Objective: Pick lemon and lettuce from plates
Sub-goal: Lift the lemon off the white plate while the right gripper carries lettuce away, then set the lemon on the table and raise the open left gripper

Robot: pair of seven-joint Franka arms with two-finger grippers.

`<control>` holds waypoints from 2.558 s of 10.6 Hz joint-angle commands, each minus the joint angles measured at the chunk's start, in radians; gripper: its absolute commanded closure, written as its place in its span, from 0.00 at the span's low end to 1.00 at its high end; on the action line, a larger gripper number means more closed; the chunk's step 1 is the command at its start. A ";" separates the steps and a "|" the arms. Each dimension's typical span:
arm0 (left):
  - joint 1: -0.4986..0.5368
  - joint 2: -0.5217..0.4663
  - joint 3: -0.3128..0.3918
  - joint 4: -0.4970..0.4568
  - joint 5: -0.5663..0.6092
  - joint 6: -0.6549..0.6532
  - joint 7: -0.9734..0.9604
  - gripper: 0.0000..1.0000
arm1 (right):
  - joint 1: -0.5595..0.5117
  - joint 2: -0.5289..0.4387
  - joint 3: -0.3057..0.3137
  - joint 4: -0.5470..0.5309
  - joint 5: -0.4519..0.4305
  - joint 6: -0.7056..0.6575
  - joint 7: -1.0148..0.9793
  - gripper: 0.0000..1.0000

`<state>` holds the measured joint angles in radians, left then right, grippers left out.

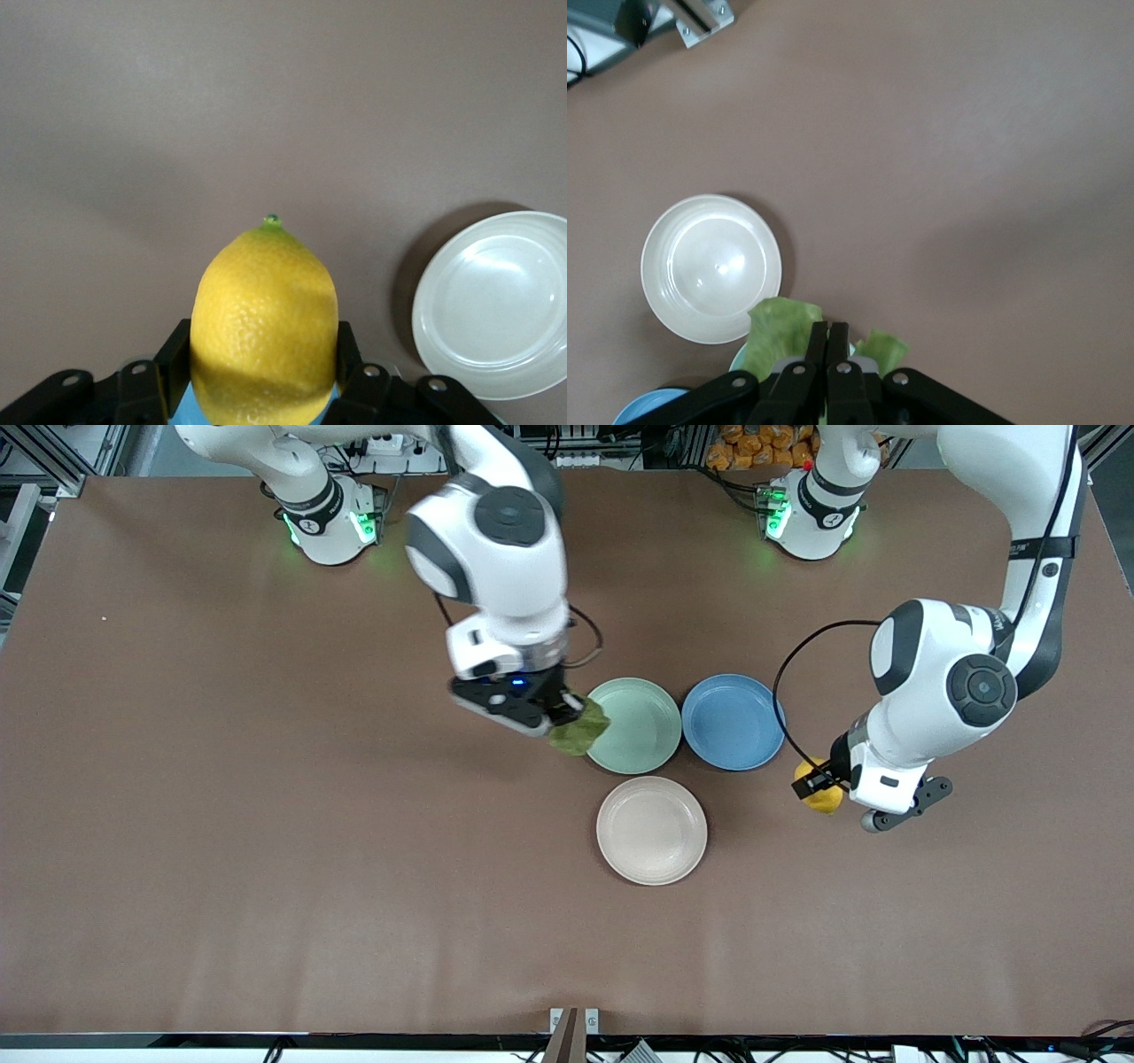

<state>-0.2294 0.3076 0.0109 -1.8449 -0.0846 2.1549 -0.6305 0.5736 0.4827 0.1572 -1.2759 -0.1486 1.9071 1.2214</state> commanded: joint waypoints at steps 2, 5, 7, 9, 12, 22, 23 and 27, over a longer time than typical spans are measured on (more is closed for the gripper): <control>0.010 -0.134 -0.003 -0.187 -0.004 0.068 0.078 1.00 | -0.142 -0.110 0.021 -0.040 0.131 -0.068 -0.187 1.00; 0.045 -0.119 -0.006 -0.192 0.043 0.082 0.106 1.00 | -0.254 -0.139 0.024 -0.040 0.135 -0.152 -0.349 1.00; 0.073 -0.088 -0.003 -0.191 0.054 0.112 0.139 1.00 | -0.316 -0.157 0.024 -0.042 0.141 -0.201 -0.463 1.00; 0.087 -0.035 0.000 -0.189 0.095 0.170 0.163 1.00 | -0.389 -0.194 0.021 -0.042 0.210 -0.256 -0.581 1.00; 0.127 -0.001 -0.002 -0.191 0.186 0.200 0.163 1.00 | -0.490 -0.226 0.019 -0.042 0.231 -0.341 -0.753 1.00; 0.226 0.077 -0.008 -0.166 0.243 0.200 0.265 0.00 | -0.724 -0.231 0.012 -0.252 0.221 -0.162 -1.068 1.00; 0.226 0.070 -0.012 -0.172 0.234 0.201 0.267 0.00 | -0.730 -0.233 0.012 -0.301 0.216 -0.104 -1.068 1.00; 0.231 -0.036 -0.060 -0.262 0.206 0.203 0.261 0.00 | -0.742 -0.231 0.012 -0.426 0.186 0.062 -1.068 1.00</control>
<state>-0.0140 0.3649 -0.0387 -2.0316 0.1332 2.3543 -0.3767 -0.1501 0.2819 0.1571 -1.6311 0.0523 1.9154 0.1674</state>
